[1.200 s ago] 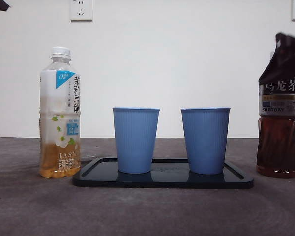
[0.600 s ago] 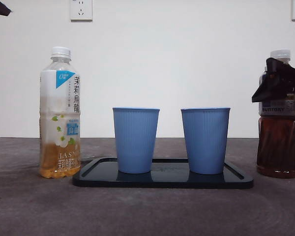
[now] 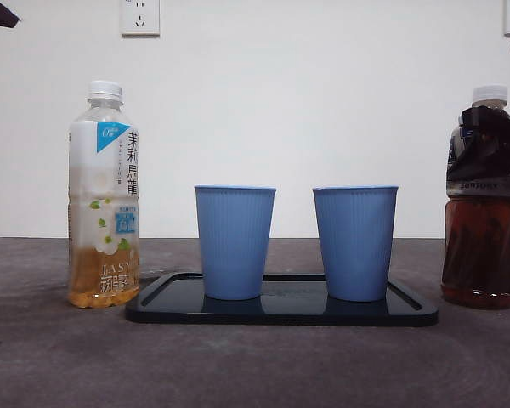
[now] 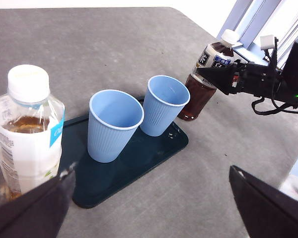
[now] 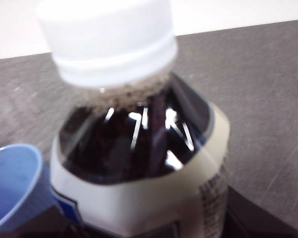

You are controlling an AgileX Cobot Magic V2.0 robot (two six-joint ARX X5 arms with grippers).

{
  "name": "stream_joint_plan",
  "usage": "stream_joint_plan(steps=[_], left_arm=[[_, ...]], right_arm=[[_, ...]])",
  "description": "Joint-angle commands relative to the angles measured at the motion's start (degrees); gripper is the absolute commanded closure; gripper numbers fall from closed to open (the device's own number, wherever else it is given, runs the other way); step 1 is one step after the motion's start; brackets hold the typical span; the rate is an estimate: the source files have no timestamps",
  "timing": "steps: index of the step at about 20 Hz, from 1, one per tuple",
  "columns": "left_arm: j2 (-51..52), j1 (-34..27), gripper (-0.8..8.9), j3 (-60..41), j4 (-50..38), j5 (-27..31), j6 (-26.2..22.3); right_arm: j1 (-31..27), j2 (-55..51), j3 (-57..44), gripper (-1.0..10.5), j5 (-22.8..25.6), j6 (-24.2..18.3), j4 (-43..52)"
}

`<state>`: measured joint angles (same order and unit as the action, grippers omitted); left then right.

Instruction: Pour the drink into the cup

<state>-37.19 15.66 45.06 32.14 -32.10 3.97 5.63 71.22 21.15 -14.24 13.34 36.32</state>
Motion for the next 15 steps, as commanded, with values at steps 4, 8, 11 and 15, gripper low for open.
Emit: stream_joint_plan(steps=[4, 8, 11, 15], left_arm=[[-0.39, 0.28, 3.15, 0.79, -0.37, -0.35, 0.02], [-0.39, 0.28, 3.15, 0.79, -0.35, -0.33, -0.13], [-0.39, 0.28, 3.15, 0.79, -0.35, -0.33, -0.13], [-0.39, 0.28, 3.15, 0.79, -0.33, -0.33, -0.35]], right_arm=[[0.44, -6.86, 4.68, 7.6, -0.57, -1.88, -13.31], [2.25, -10.67, 11.82, 7.6, 1.53, -6.86, -31.93], [4.44, -11.13, 17.68, 7.6, 2.78, -10.23, -44.52], [8.61, -10.47, 24.26, 7.6, 5.64, -14.56, -57.44]])
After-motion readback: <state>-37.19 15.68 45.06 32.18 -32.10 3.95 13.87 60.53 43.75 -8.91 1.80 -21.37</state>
